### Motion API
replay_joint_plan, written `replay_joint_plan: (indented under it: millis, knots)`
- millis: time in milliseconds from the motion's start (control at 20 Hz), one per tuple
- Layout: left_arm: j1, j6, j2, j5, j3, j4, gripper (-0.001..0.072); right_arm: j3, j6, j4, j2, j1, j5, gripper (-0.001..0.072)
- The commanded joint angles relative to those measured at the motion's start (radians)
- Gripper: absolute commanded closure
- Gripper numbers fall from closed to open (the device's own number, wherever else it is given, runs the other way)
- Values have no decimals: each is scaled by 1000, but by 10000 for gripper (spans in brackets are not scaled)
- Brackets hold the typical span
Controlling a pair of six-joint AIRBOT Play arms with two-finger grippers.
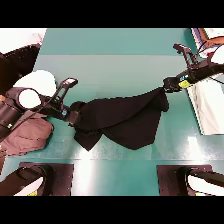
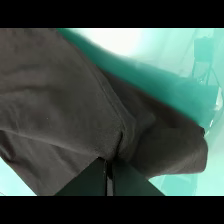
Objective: Fold the shirts.
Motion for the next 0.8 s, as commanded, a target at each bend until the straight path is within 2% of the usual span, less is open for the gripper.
replay_joint_plan:
  millis: [0,150,300,550,750]
  knots:
    - [68,2,-3,46,104,53,246,-13,1,-5,2,4,-9,696]
    - [230,-10,-28,140,134,45,247,-13,1,-5,1,4,-13,696]
    - [329,6,-159,143,134,-31,245,-13,1,-5,1,4,-36,696]
    - [349,115,-398,144,134,-293,245,-13,1,-5,1,4,-36,696]
    - [349,126,-481,166,135,-304,244,-13,1,-5,1,4,-35,695]
